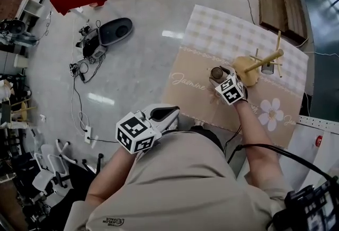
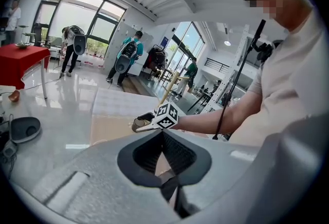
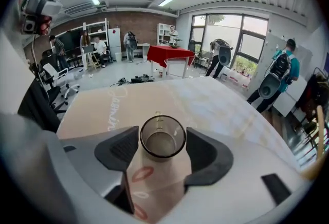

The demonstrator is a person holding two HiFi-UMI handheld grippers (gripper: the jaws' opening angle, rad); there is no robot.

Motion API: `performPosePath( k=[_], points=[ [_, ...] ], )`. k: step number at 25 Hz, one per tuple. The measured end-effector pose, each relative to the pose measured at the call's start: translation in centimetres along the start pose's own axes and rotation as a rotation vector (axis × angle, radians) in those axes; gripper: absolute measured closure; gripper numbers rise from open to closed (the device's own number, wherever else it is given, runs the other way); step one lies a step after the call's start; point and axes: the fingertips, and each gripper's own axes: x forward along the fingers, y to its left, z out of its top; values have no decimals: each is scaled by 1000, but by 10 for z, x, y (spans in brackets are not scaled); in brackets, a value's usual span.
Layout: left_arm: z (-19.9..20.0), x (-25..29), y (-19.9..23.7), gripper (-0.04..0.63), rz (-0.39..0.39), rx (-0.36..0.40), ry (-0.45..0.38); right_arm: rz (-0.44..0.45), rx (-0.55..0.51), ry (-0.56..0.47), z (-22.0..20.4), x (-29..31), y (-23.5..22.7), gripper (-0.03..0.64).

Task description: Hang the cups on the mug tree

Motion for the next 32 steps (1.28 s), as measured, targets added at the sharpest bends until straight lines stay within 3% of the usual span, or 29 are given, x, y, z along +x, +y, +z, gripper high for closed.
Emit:
performPosePath(
  k=[5, 11, 21, 32],
  points=[
    [6, 0, 9, 588, 33, -9, -5, 28, -26, 14, -3, 9, 1, 337],
    [13, 9, 10, 588, 26, 17, 4, 24, 18, -2, -3, 8, -1, 341],
    [22, 18, 7, 588, -43, 71, 32, -87, 347, -205, 21, -28, -12, 342],
    [27, 28, -8, 588, -157, 142, 63, -258, 618, -470, 56, -117, -36, 342]
  ],
)
